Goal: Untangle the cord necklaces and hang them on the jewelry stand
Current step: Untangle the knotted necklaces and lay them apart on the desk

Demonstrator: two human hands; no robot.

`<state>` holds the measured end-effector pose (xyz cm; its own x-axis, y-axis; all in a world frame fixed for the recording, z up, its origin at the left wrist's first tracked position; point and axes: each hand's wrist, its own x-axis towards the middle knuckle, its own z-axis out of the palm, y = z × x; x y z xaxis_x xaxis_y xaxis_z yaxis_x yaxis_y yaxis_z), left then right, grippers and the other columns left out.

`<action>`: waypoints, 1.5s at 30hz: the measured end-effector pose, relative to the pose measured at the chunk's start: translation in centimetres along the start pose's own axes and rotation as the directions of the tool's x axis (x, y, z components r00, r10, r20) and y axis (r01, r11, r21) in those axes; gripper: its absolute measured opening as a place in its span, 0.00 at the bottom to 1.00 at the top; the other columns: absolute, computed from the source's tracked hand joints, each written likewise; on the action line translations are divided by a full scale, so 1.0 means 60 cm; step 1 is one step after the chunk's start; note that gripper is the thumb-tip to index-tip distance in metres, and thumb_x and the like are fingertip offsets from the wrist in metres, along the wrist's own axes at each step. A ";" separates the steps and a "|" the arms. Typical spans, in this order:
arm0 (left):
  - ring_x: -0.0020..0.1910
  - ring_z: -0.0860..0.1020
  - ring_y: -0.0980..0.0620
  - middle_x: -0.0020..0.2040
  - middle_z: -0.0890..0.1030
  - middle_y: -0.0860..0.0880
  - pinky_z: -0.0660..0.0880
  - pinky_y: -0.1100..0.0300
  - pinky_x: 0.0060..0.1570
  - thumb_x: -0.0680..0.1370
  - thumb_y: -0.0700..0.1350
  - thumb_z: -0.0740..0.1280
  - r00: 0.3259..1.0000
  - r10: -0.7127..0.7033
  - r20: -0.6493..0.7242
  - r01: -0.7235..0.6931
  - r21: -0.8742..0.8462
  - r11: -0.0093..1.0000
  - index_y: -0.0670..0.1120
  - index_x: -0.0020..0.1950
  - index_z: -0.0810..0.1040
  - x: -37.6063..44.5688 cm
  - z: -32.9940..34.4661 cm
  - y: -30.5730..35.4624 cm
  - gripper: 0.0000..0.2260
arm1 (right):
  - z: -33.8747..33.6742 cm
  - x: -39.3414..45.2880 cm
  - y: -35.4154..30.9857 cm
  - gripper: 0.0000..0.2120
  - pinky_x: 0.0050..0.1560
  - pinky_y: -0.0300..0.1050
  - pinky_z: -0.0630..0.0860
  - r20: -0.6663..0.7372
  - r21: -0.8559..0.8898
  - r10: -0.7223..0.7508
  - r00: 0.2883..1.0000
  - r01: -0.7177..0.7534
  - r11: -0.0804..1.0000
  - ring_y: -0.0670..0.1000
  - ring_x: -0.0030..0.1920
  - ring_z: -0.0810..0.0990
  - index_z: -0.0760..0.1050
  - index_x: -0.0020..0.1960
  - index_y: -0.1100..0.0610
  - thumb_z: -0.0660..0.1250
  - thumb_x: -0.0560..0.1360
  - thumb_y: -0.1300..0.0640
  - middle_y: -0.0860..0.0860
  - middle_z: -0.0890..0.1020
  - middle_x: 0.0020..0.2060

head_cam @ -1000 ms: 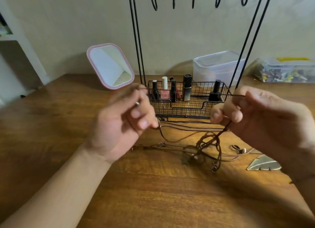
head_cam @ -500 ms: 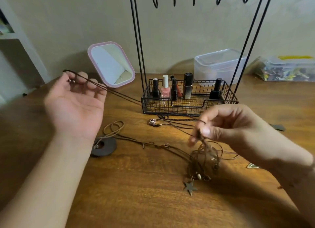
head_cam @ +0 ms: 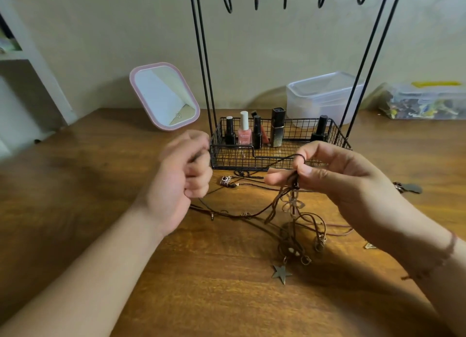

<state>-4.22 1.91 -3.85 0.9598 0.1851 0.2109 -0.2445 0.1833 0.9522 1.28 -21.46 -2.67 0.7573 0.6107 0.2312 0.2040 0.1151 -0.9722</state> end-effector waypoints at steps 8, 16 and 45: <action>0.37 0.78 0.59 0.45 0.82 0.60 0.74 0.63 0.35 0.67 0.58 0.76 0.953 -0.066 0.297 -0.138 0.615 0.776 0.55 0.58 0.71 -0.032 0.062 -0.027 0.24 | 0.000 -0.001 0.005 0.05 0.60 0.43 0.76 0.056 -0.014 -0.050 0.997 0.050 0.999 0.53 0.56 0.84 0.71 0.49 0.61 0.62 0.79 0.59 0.60 0.86 0.47; 0.31 0.77 0.54 0.32 0.79 0.52 0.72 0.65 0.30 0.75 0.59 0.66 0.955 -0.001 0.298 -0.244 0.782 0.574 0.51 0.39 0.80 -0.023 0.035 -0.018 0.13 | -0.014 0.004 0.025 0.04 0.49 0.52 0.79 -0.045 -0.402 -0.088 0.995 0.063 0.914 0.48 0.47 0.84 0.77 0.46 0.54 0.66 0.77 0.61 0.50 0.86 0.43; 0.25 0.62 0.56 0.27 0.68 0.54 0.57 0.62 0.25 0.79 0.50 0.59 0.959 0.259 0.118 -0.225 -0.242 0.944 0.48 0.39 0.77 -0.010 0.013 0.014 0.13 | 0.021 -0.012 0.026 0.12 0.36 0.36 0.76 0.156 -0.609 -0.126 0.980 0.195 0.769 0.44 0.44 0.82 0.81 0.50 0.45 0.67 0.72 0.40 0.41 0.84 0.40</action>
<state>-4.92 1.17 -2.98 0.8730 0.1113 0.4748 -0.4803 0.3647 0.7977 0.28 -20.77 -4.38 0.6199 0.7059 0.3428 0.6826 -0.2696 -0.6792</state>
